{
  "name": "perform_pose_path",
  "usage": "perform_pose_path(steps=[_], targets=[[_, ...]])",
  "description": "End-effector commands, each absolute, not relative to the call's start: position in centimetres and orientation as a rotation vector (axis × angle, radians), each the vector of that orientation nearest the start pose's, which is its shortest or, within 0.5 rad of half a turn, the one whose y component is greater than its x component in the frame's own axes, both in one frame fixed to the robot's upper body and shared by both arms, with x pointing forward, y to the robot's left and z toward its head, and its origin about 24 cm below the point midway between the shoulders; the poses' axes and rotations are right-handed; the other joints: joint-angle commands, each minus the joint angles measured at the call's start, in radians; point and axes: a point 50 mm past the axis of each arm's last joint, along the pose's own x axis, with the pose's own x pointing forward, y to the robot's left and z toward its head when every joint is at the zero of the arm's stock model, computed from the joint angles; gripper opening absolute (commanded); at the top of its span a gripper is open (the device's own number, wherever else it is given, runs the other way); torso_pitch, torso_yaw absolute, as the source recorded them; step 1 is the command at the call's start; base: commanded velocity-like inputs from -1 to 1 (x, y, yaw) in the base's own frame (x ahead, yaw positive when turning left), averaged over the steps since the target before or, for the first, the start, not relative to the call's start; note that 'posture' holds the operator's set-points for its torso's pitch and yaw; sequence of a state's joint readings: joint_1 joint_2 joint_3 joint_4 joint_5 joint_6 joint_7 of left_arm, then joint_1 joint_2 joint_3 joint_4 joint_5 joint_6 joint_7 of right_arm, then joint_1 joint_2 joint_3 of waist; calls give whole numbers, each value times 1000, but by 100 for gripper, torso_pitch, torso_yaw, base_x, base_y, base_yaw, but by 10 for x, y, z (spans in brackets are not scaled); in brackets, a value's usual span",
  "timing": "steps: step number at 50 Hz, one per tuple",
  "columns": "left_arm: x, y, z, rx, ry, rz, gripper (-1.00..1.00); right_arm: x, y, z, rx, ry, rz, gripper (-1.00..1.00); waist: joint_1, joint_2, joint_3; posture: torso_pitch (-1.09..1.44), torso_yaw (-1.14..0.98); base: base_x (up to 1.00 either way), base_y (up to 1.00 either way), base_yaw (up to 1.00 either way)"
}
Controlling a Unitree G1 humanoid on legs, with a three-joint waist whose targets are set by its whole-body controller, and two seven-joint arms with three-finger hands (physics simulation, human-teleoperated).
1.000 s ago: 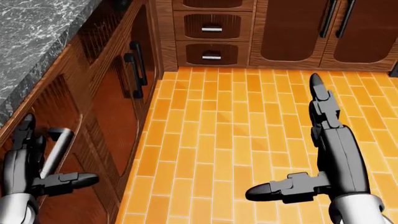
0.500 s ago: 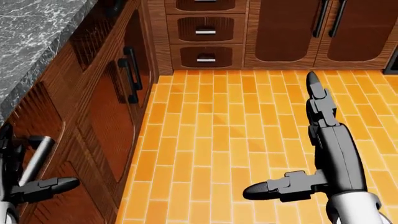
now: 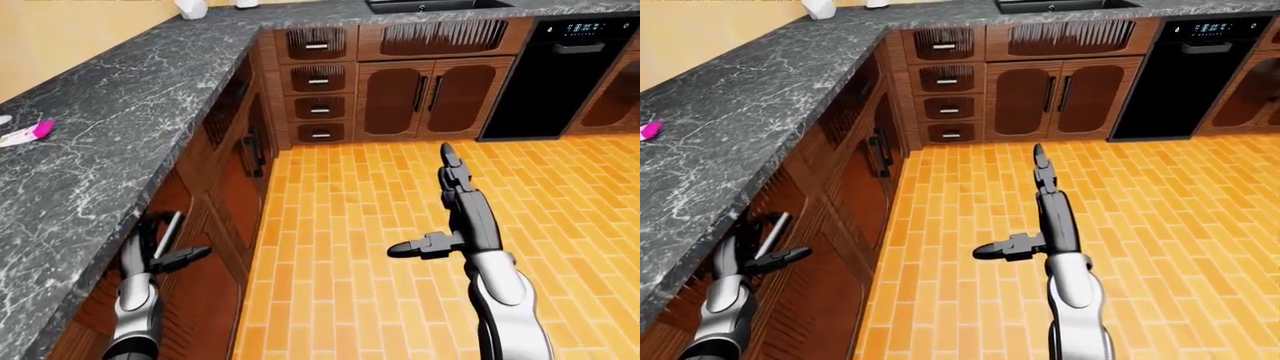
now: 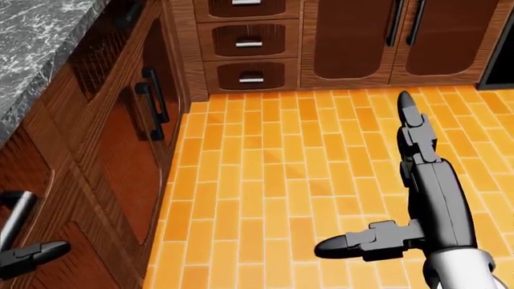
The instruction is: Close the right drawer.
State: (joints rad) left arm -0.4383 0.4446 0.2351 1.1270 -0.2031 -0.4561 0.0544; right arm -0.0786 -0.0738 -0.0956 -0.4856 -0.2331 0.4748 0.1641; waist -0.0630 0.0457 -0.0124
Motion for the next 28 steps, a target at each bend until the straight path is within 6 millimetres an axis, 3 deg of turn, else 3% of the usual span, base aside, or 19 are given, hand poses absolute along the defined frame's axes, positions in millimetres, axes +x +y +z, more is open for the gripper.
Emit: perform_pose_path(steps=[1,19,28], targets=[[261,351,3,67,169,706,100,250,-175,144,-288,-154,-29,100,18,-7,-9,0,0,0,0,0],[244,366,0,85,185,775,100,251,-176,143,-284,-154,-30,100,9,-3,2,0,0,0,0,0],[239,370,2,182,187,822,100,252,-175,144,-286,-155,-26,100,4,-1,4,0,0,0,0,0]])
